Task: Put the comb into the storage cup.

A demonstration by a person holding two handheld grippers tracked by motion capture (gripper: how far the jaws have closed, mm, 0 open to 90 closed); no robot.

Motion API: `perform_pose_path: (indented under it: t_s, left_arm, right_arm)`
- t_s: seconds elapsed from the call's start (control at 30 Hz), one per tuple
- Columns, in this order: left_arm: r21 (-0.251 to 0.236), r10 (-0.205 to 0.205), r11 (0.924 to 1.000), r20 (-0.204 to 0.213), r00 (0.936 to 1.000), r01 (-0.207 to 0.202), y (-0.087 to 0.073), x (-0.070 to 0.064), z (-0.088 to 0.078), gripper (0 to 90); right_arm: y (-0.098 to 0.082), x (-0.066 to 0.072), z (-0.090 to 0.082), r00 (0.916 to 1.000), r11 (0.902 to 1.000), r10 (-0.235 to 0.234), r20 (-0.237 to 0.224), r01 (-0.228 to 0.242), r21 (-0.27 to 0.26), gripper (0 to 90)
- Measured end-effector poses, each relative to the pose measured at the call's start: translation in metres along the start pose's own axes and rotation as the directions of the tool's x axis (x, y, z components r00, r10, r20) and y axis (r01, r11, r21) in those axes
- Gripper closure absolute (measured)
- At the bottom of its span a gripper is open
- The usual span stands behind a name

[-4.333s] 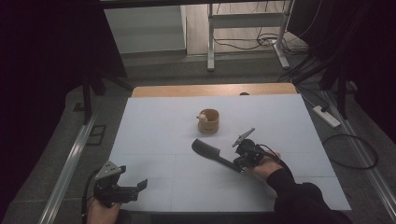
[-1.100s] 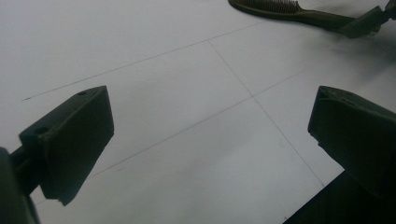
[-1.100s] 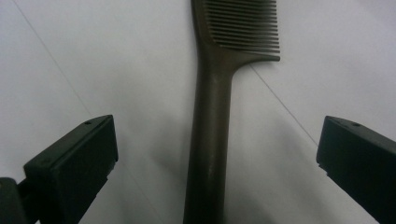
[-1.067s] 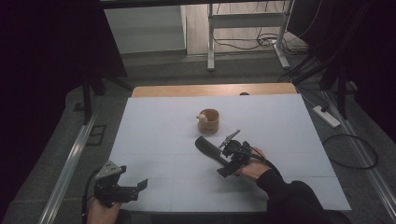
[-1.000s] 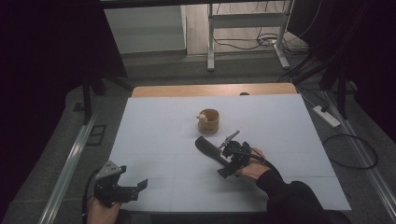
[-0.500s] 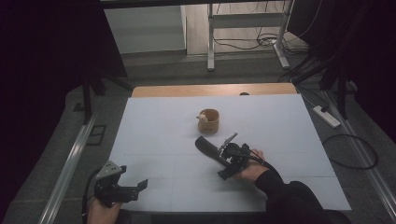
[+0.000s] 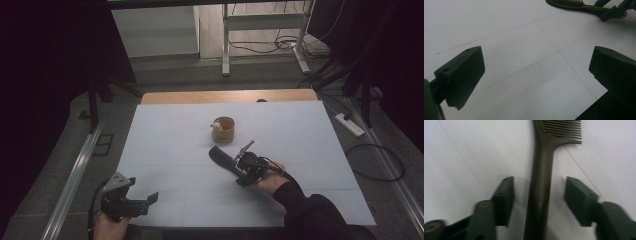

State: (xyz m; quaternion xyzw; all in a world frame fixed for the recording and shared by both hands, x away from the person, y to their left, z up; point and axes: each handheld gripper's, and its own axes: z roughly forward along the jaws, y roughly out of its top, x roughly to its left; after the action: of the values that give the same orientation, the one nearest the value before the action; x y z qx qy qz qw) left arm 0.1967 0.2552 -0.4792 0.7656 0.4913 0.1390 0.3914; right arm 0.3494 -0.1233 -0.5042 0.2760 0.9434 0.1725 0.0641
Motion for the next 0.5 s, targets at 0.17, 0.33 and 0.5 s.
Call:
perform_pose_path:
  t_s: [0.17,0.33,0.5]
  left_arm:
    - [0.000,0.001,1.0000,-0.002,1.0000,-0.001,0.0000,-0.0001,0.0000,0.9]
    - [-0.003,-0.001,1.0000,-0.001,1.0000,0.001,-0.0002,0.0002,-0.0003,0.8]
    - [-0.005,-0.005,1.0000,0.000,1.0000,0.005,-0.0002,0.0008,-0.0008,0.2]
  right_arm:
    - [-0.0001,-0.0007,-0.0016,0.9999,0.9999,-0.016,-0.005,0.016,-0.005,70.0]
    - [-0.0005,-0.0012,-0.0019,0.9997,0.9997,-0.022,-0.011,0.022,-0.008,72.3]
    - [-0.0015,-0.0018,-0.0021,0.9994,0.9994,-0.029,-0.016,0.029,-0.017,72.4]
